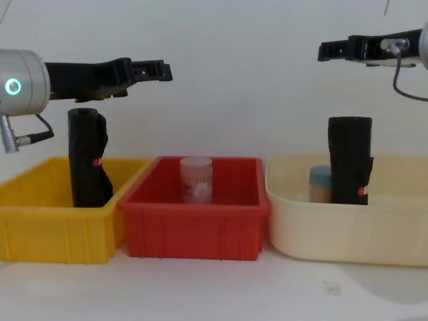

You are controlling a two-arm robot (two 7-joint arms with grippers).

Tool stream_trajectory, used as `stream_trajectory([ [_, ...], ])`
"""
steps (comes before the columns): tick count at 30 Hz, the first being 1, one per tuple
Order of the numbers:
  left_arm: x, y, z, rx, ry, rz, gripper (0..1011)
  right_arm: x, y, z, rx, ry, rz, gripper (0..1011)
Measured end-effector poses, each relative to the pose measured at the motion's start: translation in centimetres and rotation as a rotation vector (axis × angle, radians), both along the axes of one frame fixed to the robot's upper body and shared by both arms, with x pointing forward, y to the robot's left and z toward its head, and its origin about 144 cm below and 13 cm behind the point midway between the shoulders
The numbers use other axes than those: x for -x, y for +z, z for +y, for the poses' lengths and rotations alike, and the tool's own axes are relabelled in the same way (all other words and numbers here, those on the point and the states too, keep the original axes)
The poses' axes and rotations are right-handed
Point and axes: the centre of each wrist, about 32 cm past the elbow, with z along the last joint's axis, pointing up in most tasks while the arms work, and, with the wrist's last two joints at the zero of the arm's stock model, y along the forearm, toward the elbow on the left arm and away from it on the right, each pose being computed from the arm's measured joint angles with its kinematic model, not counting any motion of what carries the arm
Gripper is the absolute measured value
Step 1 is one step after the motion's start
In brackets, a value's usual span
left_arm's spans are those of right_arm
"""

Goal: Pick up the garbage bag with the one hand and transfer it to the other hand.

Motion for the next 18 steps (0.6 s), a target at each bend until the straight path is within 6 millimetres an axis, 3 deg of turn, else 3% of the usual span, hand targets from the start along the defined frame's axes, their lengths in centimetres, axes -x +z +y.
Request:
stream_trajectory([
  [4,0.0,0.0,0.0,0.0,0.0,0.0,1001,0.1,-0.4,0.1,-0.003,0.023,-0.028,997],
  [18,0.0,0.0,0.0,0.0,0.0,0.0,1002,2.1,-2.3,0.8,-0.002,0.176,-0.128,1000],
])
